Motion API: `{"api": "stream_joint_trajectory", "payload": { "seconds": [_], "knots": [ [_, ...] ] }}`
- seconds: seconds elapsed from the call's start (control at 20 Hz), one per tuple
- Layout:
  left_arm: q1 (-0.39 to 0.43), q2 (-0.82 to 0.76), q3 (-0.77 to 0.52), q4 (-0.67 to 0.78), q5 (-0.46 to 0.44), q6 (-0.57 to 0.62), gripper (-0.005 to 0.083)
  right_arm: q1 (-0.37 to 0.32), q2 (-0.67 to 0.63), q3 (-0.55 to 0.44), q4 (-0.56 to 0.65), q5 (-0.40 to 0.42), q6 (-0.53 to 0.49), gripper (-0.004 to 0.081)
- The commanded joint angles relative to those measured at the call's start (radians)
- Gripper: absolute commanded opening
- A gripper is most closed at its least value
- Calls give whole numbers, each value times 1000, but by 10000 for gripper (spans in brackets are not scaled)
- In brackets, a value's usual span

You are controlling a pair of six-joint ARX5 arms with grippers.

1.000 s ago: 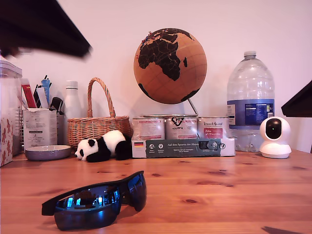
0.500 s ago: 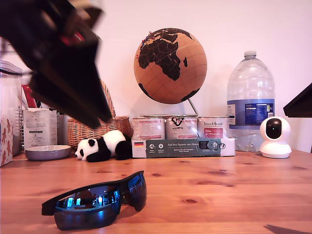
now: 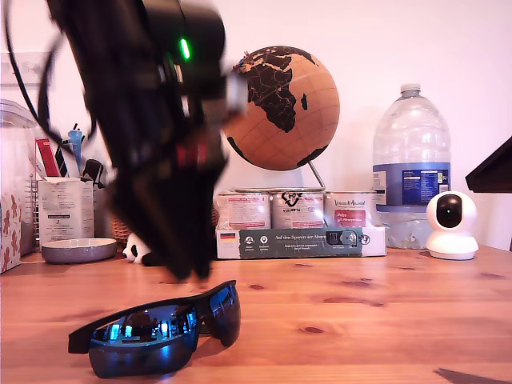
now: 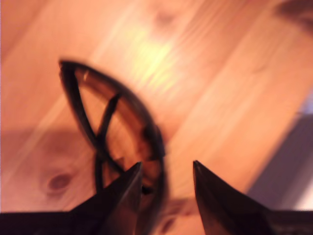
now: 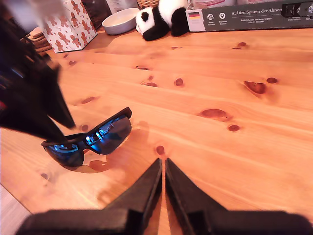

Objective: Pick up the sunglasses and open them, then place them back on the table

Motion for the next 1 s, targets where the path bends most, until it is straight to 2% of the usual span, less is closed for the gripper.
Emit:
{"api": "stream_joint_trajectory", "payload": {
  "seconds": [0.0, 0.55, 0.95],
  "knots": [
    [0, 29, 6, 4, -7, 13, 295, 8, 6, 7, 10, 4, -6, -12],
    [-42, 69, 6, 79, -1, 20, 294, 8, 6, 7, 10, 21, -6, -12],
    [-43, 81, 6, 50, -7, 22, 287, 8, 6, 7, 8, 21, -6, -12]
  ]
}}
